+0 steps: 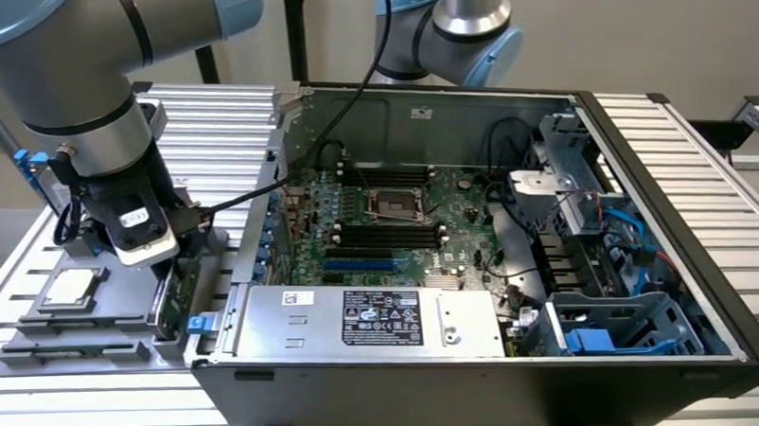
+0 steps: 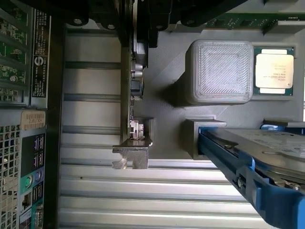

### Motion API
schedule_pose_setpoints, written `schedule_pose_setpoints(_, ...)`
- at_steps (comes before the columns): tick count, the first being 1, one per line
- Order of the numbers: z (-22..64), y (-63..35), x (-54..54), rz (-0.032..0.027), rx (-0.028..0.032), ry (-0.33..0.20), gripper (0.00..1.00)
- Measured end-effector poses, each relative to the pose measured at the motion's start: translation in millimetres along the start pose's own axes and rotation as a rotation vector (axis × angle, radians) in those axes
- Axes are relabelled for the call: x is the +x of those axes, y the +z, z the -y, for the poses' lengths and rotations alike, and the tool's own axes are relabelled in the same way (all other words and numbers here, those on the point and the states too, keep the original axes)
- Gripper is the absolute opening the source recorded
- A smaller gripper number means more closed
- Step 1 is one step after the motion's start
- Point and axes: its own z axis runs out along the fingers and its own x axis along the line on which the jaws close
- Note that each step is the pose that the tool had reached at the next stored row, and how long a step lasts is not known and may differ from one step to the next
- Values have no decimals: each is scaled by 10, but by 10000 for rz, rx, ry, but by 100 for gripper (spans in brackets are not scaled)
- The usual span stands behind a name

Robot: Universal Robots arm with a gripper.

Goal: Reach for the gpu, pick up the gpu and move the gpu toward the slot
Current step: 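Pick up the gpu and move the gpu toward the slot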

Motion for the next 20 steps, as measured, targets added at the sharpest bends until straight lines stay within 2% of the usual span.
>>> schedule_pose_setpoints(4, -2, -130, -9, -124, -2, 2, 27)
schedule_pose_setpoints(7, -5, -262, -24, -186, -3, 4, 27)
schedule_pose_setpoints(11, -8, -443, -61, -236, -4, 4, 27)
schedule_pose_setpoints(20, -15, -853, -182, -305, -5, 6, 27)
